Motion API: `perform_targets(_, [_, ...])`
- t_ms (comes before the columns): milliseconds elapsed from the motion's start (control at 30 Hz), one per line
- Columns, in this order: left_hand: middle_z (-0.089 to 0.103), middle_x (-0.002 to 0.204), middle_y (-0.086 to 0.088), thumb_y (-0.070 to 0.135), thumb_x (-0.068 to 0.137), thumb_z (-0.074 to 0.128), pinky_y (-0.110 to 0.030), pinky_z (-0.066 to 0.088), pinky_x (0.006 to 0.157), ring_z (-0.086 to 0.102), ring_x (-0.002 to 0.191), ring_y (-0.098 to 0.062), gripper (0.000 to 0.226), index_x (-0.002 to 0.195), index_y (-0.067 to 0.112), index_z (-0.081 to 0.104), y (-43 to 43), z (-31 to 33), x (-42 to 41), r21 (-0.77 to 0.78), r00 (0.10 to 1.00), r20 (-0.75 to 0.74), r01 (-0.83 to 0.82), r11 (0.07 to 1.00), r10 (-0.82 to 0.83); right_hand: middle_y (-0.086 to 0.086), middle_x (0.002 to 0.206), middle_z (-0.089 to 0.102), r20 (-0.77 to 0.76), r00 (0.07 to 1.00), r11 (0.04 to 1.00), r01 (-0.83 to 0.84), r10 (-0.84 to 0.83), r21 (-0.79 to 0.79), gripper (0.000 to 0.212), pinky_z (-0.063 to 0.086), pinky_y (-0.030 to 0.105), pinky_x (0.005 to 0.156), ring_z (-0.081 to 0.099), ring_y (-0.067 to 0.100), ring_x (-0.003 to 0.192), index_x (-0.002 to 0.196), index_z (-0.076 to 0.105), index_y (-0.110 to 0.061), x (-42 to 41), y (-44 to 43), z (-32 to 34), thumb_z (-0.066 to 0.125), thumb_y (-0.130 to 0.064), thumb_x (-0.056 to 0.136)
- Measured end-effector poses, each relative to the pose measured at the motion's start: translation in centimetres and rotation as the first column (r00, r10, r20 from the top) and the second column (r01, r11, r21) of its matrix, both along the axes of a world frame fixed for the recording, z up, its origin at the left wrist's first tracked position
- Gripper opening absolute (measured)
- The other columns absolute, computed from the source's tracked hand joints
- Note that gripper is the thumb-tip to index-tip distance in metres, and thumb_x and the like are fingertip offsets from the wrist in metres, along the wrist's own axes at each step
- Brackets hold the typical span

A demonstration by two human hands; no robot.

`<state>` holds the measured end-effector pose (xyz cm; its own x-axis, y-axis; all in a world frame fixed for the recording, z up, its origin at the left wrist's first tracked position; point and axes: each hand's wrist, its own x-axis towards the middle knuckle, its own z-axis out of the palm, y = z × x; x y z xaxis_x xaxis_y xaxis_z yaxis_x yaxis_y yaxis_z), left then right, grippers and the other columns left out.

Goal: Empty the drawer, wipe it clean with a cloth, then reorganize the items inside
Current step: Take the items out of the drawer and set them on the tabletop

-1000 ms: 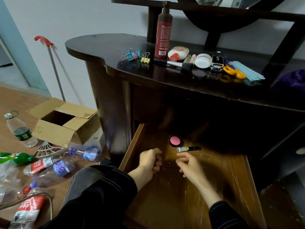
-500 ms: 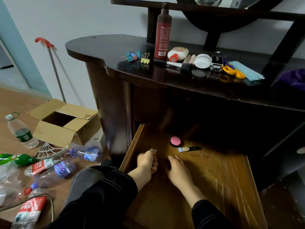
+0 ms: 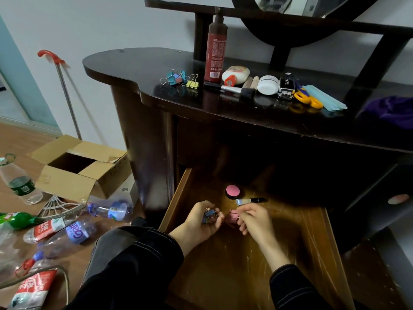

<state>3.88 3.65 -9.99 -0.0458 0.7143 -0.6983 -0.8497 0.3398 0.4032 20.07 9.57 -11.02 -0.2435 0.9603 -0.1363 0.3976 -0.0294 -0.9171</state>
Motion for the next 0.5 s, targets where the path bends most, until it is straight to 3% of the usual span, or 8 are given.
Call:
perform_targets(133, [0.059,0.072,-0.009,0.014,0.084,0.065,-0.023,0.047,0.045,0.053,0.058,-0.015,0.01,0.083,0.004,0.062,-0.7,0.8,-0.1,0.051,0.999,0.01,0.043,0.998,-0.044,0.005,0.067,0.07,-0.148,0.983,0.994,0.103,-0.108,-0.042,0.008,0.047,0.023,0.048,0.059,0.012,0.054,0.098,0.072,-0.014,1.6,-2.5,2.3,0.065,-0.01,0.096])
perform_targets(233, [0.06,0.079,-0.009,0.01,0.086,0.066,-0.024,0.049,0.049,0.056,0.063,-0.016,0.008,0.093,0.006,0.065,-1.5,2.2,0.2,0.082,0.999,-0.046,0.025,0.996,-0.022,0.005,0.067,0.07,-0.194,0.976,0.995,0.096,-0.096,-0.01,0.008,0.046,0.021,0.049,0.059,0.012,0.055,0.099,0.073,-0.014,2.1,-4.8,5.3,0.066,-0.01,0.096])
perform_targets(333, [0.061,0.072,-0.007,0.008,0.085,0.07,-0.023,0.046,0.045,0.056,0.056,-0.014,0.011,0.094,0.004,0.067,-2.6,4.3,0.0,0.174,0.989,-0.128,0.091,0.981,-0.069,0.004,0.07,0.071,-0.224,0.974,0.99,0.061,-0.031,0.128,0.009,0.046,0.019,0.049,0.061,0.011,0.056,0.098,0.074,-0.018,2.3,-6.6,9.9,0.067,-0.013,0.096])
perform_targets(433, [0.051,0.065,-0.001,0.012,0.09,0.068,-0.018,0.032,0.039,0.042,0.049,-0.008,0.008,0.09,0.004,0.066,-4.1,8.0,-0.7,0.316,0.93,-0.32,0.285,0.905,-0.181,0.004,0.066,0.068,-0.268,0.962,0.957,0.025,0.056,0.29,0.015,0.047,0.019,0.048,0.06,0.011,0.054,0.091,0.075,-0.026,1.8,-8.3,15.5,0.067,-0.014,0.095])
perform_targets(500, [0.048,0.064,0.001,0.015,0.095,0.065,-0.017,0.023,0.035,0.035,0.048,-0.006,0.013,0.09,0.004,0.069,-5.0,11.4,-1.6,0.384,0.9,-0.407,0.325,0.864,-0.158,0.006,0.063,0.067,-0.307,0.945,0.933,0.002,0.117,0.361,0.018,0.045,0.019,0.046,0.058,0.012,0.05,0.087,0.076,-0.027,1.0,-8.9,19.4,0.068,-0.012,0.093])
